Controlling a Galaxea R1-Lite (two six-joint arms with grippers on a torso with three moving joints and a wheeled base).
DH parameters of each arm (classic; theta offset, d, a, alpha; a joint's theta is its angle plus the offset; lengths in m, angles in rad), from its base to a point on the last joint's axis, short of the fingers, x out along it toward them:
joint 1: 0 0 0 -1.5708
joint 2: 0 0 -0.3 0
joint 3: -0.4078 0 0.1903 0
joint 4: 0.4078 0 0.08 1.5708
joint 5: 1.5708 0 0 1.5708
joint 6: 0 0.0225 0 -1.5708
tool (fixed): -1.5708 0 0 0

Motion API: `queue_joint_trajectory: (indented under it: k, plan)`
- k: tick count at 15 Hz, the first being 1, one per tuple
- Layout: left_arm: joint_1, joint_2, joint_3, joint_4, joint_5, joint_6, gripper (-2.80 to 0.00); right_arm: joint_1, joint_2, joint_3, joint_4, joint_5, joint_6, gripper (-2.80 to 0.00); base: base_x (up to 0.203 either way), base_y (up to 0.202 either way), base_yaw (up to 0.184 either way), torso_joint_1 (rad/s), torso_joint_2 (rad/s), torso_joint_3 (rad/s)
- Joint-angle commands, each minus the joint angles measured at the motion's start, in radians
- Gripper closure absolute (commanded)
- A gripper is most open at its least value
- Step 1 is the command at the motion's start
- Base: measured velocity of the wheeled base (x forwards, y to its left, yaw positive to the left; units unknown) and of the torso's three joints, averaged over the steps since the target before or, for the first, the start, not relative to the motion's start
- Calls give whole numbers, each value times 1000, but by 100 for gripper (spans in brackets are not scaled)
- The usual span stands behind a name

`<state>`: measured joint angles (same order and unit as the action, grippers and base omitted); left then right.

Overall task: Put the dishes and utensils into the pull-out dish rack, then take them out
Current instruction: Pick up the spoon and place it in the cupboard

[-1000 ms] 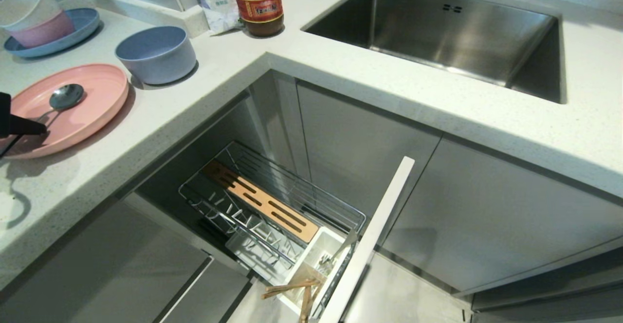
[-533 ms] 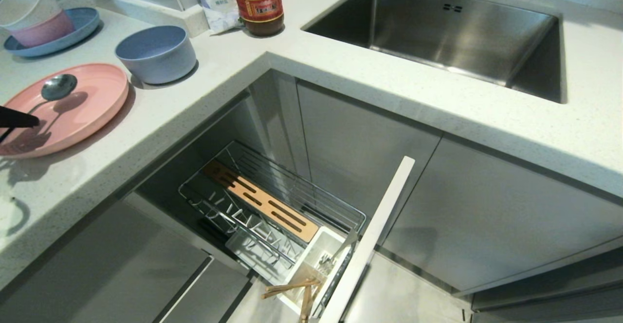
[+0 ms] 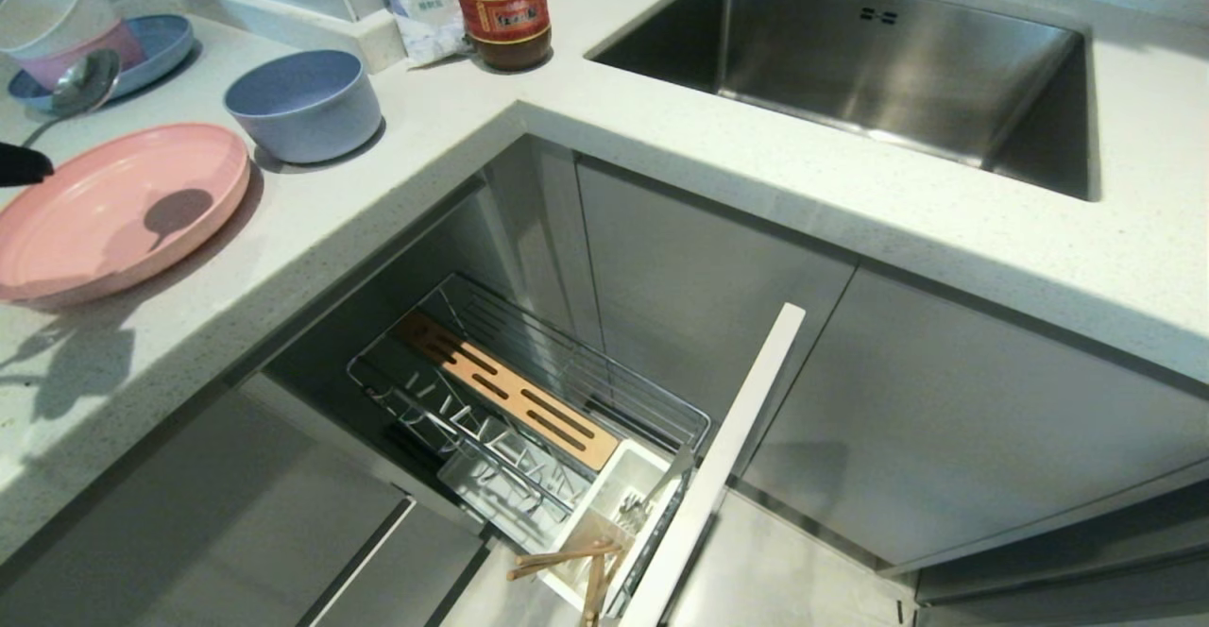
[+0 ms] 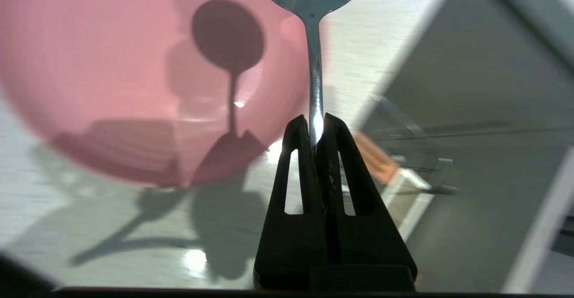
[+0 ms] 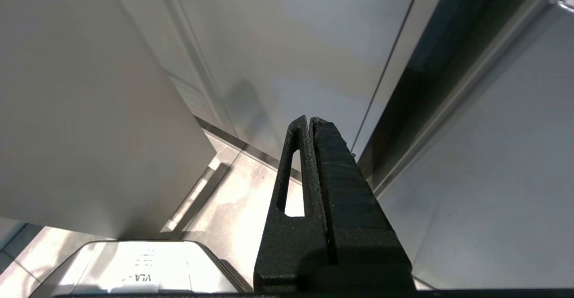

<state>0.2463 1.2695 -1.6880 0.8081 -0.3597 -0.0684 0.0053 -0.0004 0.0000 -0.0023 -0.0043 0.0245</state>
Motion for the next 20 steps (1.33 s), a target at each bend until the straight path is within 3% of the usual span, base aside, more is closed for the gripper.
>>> queue_joint_trajectory:
  k: [1,4,6,9,13,16,20]
  plan:
    - [-110,-69,0,6,-8,-94,0,-1,-4,2,-1,0,0,0,0,0,0,0,0,0]
    - [-292,-103,10,9,-9,-213,0,0,-4,2,-1,0,0,0,0,0,0,0,0,0]
    - [-463,-117,29,36,-7,-276,0,1,-4,2,-1,0,0,0,0,0,0,0,0,0]
    - [-675,-113,73,96,7,-315,0,1,-4,2,-1,0,0,0,0,0,0,0,0,0]
    - [-946,-35,191,111,123,-358,0,0,-4,2,-1,0,0,0,0,0,0,0,0,0]
    - [-1001,79,258,114,221,-372,0,0,-4,2,-1,0,0,0,0,0,0,0,0,0]
    - [-1004,204,308,108,244,-376,0,1,-4,2,-1,0,0,0,0,0,0,0,0,0]
